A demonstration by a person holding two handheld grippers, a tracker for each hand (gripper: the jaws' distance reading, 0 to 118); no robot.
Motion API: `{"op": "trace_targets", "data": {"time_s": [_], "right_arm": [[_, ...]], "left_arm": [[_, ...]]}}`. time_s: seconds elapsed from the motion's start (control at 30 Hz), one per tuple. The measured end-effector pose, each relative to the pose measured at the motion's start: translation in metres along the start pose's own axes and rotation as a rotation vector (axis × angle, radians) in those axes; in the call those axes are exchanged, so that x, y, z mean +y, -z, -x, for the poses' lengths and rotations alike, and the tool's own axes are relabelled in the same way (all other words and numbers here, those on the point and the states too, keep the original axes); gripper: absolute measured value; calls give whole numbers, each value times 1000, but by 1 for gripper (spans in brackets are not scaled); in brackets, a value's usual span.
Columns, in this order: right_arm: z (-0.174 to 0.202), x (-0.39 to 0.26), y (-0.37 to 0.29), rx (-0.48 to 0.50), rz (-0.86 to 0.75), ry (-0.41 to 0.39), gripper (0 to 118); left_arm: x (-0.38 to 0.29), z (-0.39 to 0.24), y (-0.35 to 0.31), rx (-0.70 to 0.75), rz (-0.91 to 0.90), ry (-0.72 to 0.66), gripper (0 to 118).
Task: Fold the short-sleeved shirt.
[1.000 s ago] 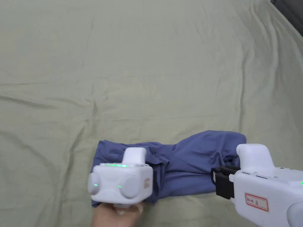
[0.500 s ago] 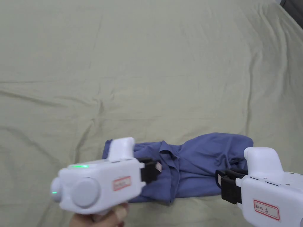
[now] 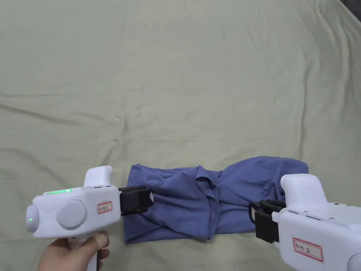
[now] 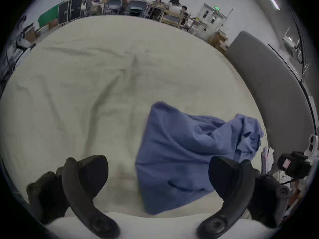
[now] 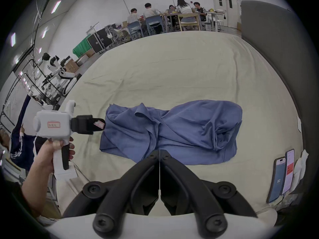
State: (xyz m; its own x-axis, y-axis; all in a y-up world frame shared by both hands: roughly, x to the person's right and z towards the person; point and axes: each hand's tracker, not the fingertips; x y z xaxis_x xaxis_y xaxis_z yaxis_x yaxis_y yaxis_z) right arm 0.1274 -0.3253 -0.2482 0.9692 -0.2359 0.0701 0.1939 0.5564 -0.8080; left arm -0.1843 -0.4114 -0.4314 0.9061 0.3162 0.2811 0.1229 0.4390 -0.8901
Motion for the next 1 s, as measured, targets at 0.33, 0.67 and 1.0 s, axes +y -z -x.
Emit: {"op": "trace_targets", "data": {"time_s": [0.33,0.67,1.0], "right_arm": [[-5,0,1,-16,16,14,3],[-1,3,-1,-13,12,9,4],[5,4,-1,-19,15,-3,4]], "left_arm": [[-18,-12,-2,18,-7,-66,6],[-10,29,-65,-136,-100,-150,6],[7,86,-122,86,-168,-195,6]]}}
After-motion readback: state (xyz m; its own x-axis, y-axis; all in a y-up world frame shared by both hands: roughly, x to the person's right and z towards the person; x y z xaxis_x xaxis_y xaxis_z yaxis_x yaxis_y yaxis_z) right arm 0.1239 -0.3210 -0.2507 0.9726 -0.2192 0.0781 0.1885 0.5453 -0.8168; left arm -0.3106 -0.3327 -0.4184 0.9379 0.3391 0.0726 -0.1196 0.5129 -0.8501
